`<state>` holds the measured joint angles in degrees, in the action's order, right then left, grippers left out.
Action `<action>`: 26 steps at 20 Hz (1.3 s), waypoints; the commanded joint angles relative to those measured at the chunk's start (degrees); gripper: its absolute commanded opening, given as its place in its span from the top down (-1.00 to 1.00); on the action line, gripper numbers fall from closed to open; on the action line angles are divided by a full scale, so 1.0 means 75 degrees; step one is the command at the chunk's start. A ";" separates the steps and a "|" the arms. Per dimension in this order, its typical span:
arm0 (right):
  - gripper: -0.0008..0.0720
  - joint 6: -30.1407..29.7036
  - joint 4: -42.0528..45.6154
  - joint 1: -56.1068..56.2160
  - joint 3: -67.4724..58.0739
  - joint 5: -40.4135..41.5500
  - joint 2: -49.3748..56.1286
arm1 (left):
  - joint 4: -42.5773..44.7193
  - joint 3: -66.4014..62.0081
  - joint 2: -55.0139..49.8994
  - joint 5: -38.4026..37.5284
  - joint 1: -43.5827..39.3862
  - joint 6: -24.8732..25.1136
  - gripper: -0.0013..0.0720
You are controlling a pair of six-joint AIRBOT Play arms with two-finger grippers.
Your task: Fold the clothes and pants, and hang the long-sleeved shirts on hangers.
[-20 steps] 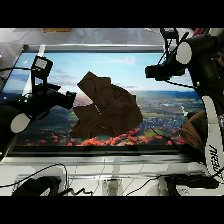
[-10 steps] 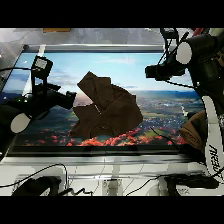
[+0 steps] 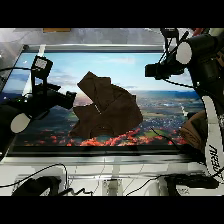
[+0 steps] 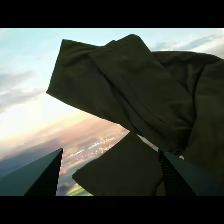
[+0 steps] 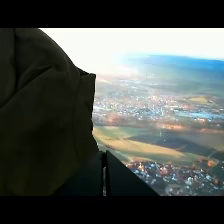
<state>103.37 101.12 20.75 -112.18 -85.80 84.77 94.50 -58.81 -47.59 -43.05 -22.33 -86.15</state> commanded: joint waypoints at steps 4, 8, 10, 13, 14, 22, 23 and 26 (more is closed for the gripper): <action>0.94 -0.0326 0.0131 -0.0006 -0.0003 0.0125 0.0003 | 0.0571 0.0000 -0.0003 -0.0026 0.0009 0.0000 -0.95; 0.94 -0.2151 -0.0560 -0.0009 0.0131 -0.1198 0.0044 | 0.0947 0.0000 0.0000 -0.0029 0.0114 0.0003 -0.95; 0.94 -0.2145 -0.1195 -0.0055 0.0746 -0.1230 -0.0038 | 0.0947 0.0000 0.0000 -0.0029 0.0262 0.0003 -0.95; 0.94 -0.2573 -0.3031 -0.0047 0.2442 -0.1116 -0.0204 | 0.0944 0.0000 0.0000 -0.0032 0.0495 0.0003 -0.95; 0.94 -0.2605 -0.3637 -0.0047 0.3139 -0.0799 -0.0370 | 0.0944 0.0000 0.0000 -0.0032 0.0574 0.0003 -0.95; 0.94 -0.2786 -0.6895 -0.0047 0.9305 0.3861 -0.3512 | 0.0941 0.0000 -0.0003 -0.0026 0.0752 0.0000 -0.95; 0.94 -0.2506 -0.7484 -0.0047 0.9716 0.4468 -0.3512 | 0.0941 0.0000 -0.0003 -0.0026 0.0752 0.0000 -0.95; 0.11 -0.1833 -0.8591 -0.0047 1.0322 0.5729 -0.3075 | 0.0935 0.0000 -0.0003 -0.0029 0.0752 0.0000 -0.95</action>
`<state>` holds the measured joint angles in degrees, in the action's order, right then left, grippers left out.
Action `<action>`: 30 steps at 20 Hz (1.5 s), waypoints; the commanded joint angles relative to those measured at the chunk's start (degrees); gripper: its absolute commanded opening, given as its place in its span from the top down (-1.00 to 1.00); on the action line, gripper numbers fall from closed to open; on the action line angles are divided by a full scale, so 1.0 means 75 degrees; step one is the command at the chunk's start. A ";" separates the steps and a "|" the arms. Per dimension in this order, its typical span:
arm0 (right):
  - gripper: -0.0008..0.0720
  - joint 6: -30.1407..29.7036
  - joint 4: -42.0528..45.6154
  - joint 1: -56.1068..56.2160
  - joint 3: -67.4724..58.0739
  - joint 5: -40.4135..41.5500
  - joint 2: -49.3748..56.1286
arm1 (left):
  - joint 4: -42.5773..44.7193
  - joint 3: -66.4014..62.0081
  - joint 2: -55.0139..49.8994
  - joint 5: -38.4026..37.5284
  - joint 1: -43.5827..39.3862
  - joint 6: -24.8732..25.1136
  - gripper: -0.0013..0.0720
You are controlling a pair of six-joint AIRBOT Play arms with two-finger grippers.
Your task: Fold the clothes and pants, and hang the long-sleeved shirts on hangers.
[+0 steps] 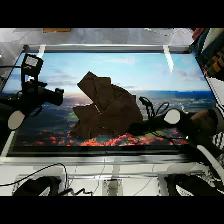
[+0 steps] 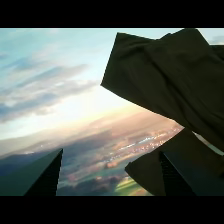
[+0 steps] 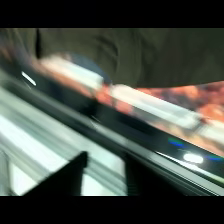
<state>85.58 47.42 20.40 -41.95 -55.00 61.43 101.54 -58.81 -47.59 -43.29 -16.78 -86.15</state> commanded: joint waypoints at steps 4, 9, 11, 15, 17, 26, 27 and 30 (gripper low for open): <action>-0.19 0.0522 -0.2664 0.0000 0.0944 0.1635 0.1297 | -0.0003 0.0000 -0.0009 0.0090 0.0012 0.0000 -0.95; -0.33 0.0452 -0.3127 0.0000 0.0941 0.1504 0.2040 | 0.0000 0.0000 -0.0009 0.0119 0.0012 0.0000 -0.95; -0.33 0.0466 -0.3063 0.0000 0.0810 0.1518 0.2157 | -0.0003 0.0000 -0.0009 0.0152 0.0012 0.0000 -0.95; -0.33 0.0557 -0.2923 0.0000 0.0122 0.1303 0.2731 | -0.0003 0.0000 -0.0009 0.0373 0.0012 0.0000 -0.95; -0.32 0.0959 -0.2588 0.0000 -0.0286 0.0860 0.3124 | -0.0003 0.0000 -0.0009 0.0376 0.0012 0.0000 -0.95; -0.19 0.1373 -0.2052 0.0003 -0.1037 0.0787 0.3611 | -0.0003 0.0000 -0.0087 0.0431 0.0012 0.0000 -0.95; -0.19 0.1568 -0.1827 0.0003 -0.1037 0.0635 0.3611 | -0.0009 0.0000 -0.0152 0.0431 0.0012 0.0000 -0.95; 0.17 0.1699 -0.1274 0.0026 -0.1032 0.0277 0.3611 | -0.0070 0.0000 -0.0350 0.0431 0.0012 0.0000 -0.95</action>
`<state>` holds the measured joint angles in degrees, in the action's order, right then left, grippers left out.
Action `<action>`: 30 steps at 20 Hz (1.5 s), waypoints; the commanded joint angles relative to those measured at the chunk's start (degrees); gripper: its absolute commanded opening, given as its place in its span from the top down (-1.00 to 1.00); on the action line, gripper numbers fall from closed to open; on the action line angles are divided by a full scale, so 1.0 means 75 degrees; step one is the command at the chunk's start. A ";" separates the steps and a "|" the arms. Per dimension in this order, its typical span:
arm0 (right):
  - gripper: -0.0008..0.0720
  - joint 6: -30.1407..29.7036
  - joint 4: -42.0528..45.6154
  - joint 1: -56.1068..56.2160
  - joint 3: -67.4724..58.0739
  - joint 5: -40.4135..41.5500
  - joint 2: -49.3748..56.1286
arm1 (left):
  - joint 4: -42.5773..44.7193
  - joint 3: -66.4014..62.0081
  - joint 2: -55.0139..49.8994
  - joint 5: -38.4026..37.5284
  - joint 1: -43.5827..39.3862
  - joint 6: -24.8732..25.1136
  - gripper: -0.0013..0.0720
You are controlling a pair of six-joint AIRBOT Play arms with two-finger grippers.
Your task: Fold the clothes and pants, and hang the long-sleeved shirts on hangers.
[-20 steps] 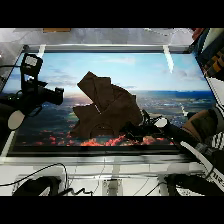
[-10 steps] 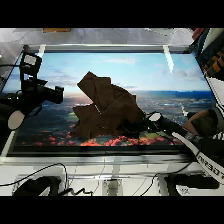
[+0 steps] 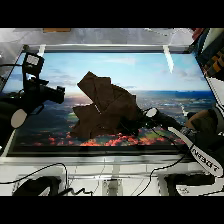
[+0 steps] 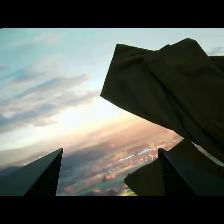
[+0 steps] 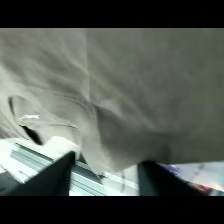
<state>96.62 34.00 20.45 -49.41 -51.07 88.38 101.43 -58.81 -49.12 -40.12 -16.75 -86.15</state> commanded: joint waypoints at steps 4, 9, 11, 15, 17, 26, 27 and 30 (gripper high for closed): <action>0.93 0.0192 0.0501 0.0242 -0.0085 0.0399 0.0017 | -0.0073 0.0000 -0.0452 0.0003 0.0009 -0.0003 -0.95; 0.94 -0.0577 0.1134 -0.0286 -0.1189 -0.0758 -0.0166 | -0.0073 0.0000 -0.0816 0.0006 0.0009 -0.0009 -0.95; 0.94 -0.1102 0.1562 -0.0912 -0.1795 -0.1935 -0.0501 | -0.0274 0.0000 -0.0819 0.0006 0.0009 -0.0152 -0.95; 0.94 -0.1218 0.3421 -0.2209 -0.2498 -0.3687 -0.1906 | -0.0332 0.0000 -0.0883 0.0009 0.0009 -0.0860 -0.95; 0.94 -0.1247 0.4301 -0.2789 -0.2521 -0.4269 -0.2760 | -0.0455 0.0000 -0.1040 0.0009 0.0009 -0.1037 -0.82; 0.94 -0.3261 0.7708 -0.3538 -0.2521 -0.5362 -0.4537 | -0.2547 0.0000 -0.3144 0.0198 0.0009 -0.1037 -0.52; 0.94 -0.3168 0.8285 -0.3538 -0.2521 -0.5021 -0.4537 | -0.2725 0.0000 -0.3270 0.0283 0.0009 -0.1037 -0.52; 0.94 -0.2798 0.8626 -0.3538 -0.2521 -0.3733 -0.4537 | -0.3794 0.0000 -0.3523 0.0979 0.0009 -0.1037 -0.52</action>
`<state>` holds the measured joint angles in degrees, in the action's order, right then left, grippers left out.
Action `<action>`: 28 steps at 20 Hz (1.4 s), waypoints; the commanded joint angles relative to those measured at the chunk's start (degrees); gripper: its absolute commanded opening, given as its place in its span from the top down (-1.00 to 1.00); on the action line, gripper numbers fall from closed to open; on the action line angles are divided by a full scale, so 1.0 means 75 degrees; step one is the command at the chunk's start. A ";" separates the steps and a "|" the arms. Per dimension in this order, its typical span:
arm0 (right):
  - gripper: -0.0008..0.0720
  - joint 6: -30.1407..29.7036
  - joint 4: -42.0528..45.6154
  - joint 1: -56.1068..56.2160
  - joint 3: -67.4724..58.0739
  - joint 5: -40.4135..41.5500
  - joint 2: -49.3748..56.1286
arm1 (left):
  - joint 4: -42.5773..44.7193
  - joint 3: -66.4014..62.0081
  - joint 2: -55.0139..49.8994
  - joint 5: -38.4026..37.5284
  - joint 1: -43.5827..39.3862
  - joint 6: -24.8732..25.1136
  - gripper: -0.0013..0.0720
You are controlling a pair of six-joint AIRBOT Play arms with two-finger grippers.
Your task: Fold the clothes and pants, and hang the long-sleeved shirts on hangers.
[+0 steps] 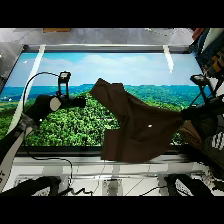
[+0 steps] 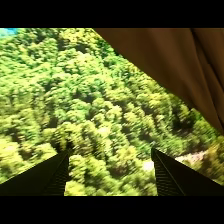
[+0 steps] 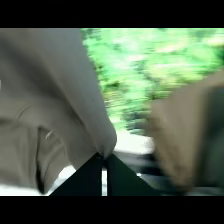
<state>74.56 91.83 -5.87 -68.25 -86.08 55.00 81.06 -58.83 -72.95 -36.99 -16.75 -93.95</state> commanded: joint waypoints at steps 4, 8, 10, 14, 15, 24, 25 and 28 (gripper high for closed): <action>0.94 0.0198 0.0114 -0.0020 0.0015 0.2159 -0.0029 | -0.2404 -0.0134 -0.1008 0.1530 -0.0216 0.0020 -0.55; 0.94 0.0198 -0.0254 -0.0020 0.0015 0.2372 0.0154 | -0.2559 -0.1422 -0.2057 0.1507 -0.0994 0.0041 -0.58; 0.94 0.0198 -0.0309 -0.0020 0.0015 0.2369 0.0230 | -0.3005 -0.2381 -0.2841 0.1501 -0.1282 0.0032 -0.58; 0.94 0.0195 -0.0358 -0.0020 0.0015 0.2369 0.0245 | -0.4590 -0.4054 -0.4453 0.1445 -0.1355 0.0035 -0.58; 0.94 0.0192 -0.0358 -0.0020 0.0015 0.2369 0.0245 | -0.4578 -0.4307 -0.4774 0.1445 -0.1343 0.0035 -0.58; 0.93 0.0192 -0.0361 -0.0020 0.0015 0.2454 0.0245 | -0.4561 -0.4441 -0.5572 0.1501 -0.0941 -0.0169 -0.58; 0.93 0.0192 -0.0373 -0.0020 0.0015 0.2454 0.0245 | -0.4564 -0.4444 -0.5610 0.1612 -0.0941 -0.0169 -0.58; 0.93 0.0192 -0.0428 -0.0020 0.0015 0.2454 0.0245 | -0.4966 -0.4459 -0.5732 0.1918 -0.0950 -0.0169 -0.57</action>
<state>76.01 88.99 -6.00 -68.12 -67.79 56.82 46.35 -92.05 -115.00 -24.99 -24.01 -95.15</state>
